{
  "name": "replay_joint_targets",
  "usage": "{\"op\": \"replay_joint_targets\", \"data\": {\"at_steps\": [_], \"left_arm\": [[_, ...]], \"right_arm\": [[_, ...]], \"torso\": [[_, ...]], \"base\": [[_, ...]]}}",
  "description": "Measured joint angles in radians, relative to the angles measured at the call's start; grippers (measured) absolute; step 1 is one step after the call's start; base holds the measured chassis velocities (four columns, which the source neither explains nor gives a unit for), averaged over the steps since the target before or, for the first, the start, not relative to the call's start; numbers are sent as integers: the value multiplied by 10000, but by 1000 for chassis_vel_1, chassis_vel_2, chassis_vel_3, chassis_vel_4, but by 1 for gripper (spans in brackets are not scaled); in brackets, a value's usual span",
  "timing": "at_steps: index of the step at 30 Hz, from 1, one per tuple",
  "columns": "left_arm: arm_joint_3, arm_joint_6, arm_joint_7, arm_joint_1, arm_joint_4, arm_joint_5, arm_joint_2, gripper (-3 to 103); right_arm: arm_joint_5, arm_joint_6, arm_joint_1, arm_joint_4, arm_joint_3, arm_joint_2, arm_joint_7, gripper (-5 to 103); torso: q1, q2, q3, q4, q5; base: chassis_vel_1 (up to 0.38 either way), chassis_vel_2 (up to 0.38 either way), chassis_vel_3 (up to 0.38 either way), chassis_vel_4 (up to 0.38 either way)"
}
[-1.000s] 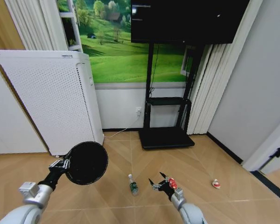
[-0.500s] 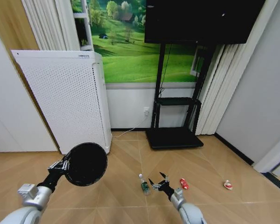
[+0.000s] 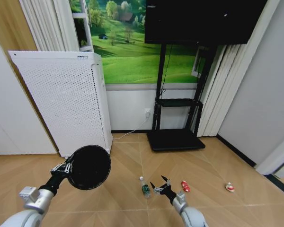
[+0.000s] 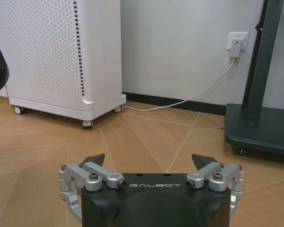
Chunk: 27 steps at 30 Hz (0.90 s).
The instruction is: Pick up the trash bin and place the garbage on the floor into it.
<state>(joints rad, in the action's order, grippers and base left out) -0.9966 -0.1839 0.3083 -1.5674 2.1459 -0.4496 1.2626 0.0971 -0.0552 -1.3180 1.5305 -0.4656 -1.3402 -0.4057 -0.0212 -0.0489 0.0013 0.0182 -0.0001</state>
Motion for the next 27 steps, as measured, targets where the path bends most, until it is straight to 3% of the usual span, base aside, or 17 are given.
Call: {"op": "replay_joint_targets", "data": {"at_steps": [17,24,25,26,27], "left_arm": [[153,33,22,53,-190,69,186,7],[224,38,33,33,-193,101,255,7],[234,38,32,42,-193,102,227,7],[240,35,29,50,-198,101,202,7],[240,35,29,50,-198,101,202,7]], "right_arm": [[-166,392,325,-534,535,56,38,100],[-67,1418,1097,-1937,1405,-123,366,100],[-40,1639,1250,-2230,1554,-233,670,100],[343,2324,1226,-2232,1837,-329,1394,100],[343,2324,1226,-2232,1837,-329,1394,100]], "torso": [[-4,2,5,2,-1],[1,0,-1,-1,2],[1,1,-1,-2,2],[0,1,0,-1,2],[0,1,0,-1,2]], "base": [[-111,116,112,-104],[16,-11,-7,17],[0,0,0,0],[0,0,0,0],[0,0,0,0]]}}
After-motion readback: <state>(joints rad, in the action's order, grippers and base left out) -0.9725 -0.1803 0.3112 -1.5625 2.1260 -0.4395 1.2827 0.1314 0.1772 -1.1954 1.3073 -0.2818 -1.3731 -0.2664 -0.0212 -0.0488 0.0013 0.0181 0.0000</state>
